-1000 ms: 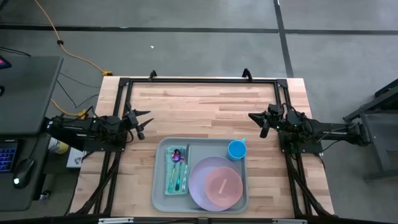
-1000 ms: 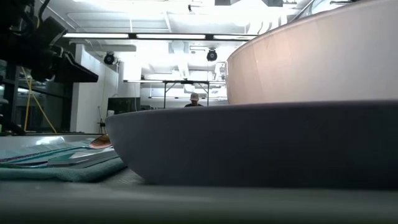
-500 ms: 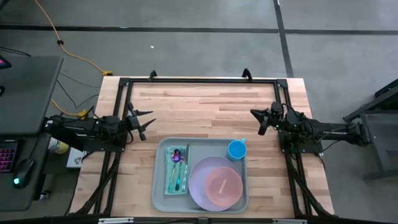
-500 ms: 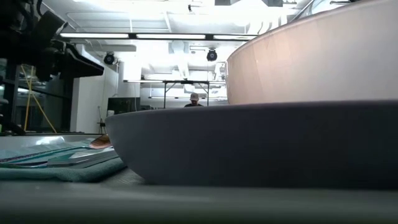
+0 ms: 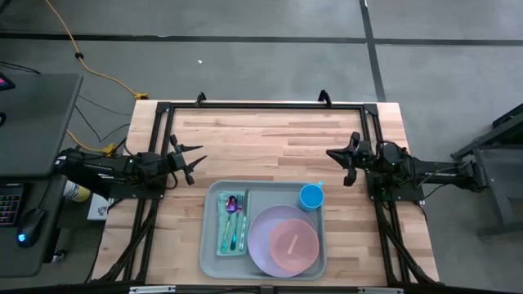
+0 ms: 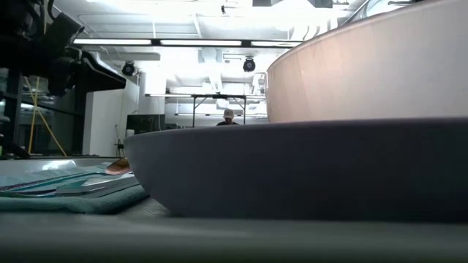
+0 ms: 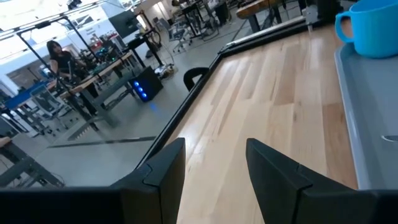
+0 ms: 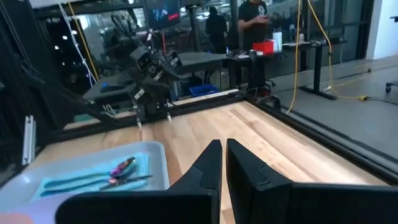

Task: Set up tray
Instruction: Return to Home Position

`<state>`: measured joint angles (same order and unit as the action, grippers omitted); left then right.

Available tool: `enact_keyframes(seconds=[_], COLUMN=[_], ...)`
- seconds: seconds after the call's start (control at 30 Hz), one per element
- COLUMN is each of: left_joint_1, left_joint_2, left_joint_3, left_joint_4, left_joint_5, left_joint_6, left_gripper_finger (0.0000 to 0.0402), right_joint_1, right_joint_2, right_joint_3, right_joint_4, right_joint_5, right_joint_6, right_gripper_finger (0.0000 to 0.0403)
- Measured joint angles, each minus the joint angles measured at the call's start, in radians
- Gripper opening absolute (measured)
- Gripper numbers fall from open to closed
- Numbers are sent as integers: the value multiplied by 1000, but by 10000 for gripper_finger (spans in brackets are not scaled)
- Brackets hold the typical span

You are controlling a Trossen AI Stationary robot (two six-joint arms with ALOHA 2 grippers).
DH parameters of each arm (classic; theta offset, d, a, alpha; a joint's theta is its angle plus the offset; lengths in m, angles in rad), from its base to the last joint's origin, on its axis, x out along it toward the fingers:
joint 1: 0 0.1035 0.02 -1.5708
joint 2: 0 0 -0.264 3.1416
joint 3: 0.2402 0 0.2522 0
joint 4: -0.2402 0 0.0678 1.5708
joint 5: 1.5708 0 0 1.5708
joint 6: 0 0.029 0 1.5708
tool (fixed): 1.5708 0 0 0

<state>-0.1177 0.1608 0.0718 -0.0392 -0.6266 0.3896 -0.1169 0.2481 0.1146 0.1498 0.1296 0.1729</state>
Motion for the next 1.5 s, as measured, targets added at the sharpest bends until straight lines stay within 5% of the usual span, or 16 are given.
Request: enact_keyframes(seconds=[0.73,1.03,1.5], left_joint_1=[0,0,0], left_joint_2=[7,7,7], left_joint_3=[-57,-57,-58], left_joint_4=[104,104,104], left_joint_5=[7,7,7], left_joint_6=[128,262,261], left_gripper_finger=[200,200,200], right_joint_1=[0,0,0], right_joint_2=[0,0,0], right_joint_3=[0,0,0], right_joint_4=[-246,-247,-246], right_joint_5=[13,13,13], right_joint_6=[-85,-85,-85], right_gripper_finger=[0,0,0])
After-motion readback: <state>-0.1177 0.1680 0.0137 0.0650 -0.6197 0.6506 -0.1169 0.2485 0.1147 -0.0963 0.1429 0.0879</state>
